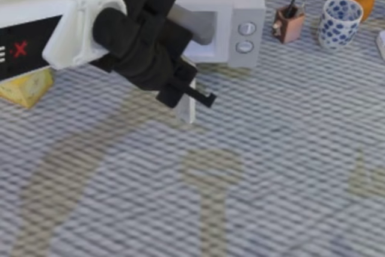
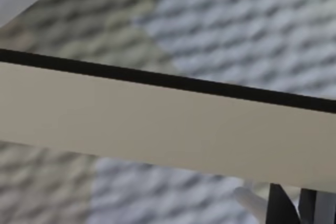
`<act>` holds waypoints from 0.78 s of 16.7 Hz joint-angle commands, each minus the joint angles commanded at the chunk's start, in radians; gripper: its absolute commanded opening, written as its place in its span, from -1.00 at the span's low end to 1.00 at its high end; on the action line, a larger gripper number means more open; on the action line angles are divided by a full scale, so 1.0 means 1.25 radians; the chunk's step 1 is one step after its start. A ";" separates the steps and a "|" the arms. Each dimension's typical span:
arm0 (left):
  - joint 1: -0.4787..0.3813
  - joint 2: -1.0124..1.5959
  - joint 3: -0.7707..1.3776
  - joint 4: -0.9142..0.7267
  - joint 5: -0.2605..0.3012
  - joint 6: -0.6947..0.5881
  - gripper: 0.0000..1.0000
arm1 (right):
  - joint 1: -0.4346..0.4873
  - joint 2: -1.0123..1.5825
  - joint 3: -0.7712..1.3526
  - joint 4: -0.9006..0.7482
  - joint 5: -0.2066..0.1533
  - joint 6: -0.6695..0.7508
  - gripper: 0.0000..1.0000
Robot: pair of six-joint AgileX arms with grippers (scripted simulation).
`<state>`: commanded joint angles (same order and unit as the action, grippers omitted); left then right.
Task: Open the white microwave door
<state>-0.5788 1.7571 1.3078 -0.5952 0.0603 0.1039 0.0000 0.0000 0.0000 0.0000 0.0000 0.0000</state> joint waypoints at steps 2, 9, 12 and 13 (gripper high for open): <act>0.012 -0.014 -0.016 0.001 0.017 0.031 -1.00 | 0.000 0.000 0.000 0.000 0.000 0.000 1.00; 0.016 -0.019 -0.021 0.001 0.022 0.041 -1.00 | 0.000 0.000 0.000 0.000 0.000 0.000 1.00; 0.016 -0.019 -0.021 0.001 0.022 0.041 -1.00 | 0.000 0.000 0.000 0.000 0.000 0.000 1.00; 0.016 -0.019 -0.021 0.001 0.022 0.041 -1.00 | 0.000 0.000 0.000 0.000 0.000 0.000 1.00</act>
<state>-0.5589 1.7339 1.2812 -0.5939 0.0880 0.1546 0.0000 0.0000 0.0000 0.0000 0.0000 0.0000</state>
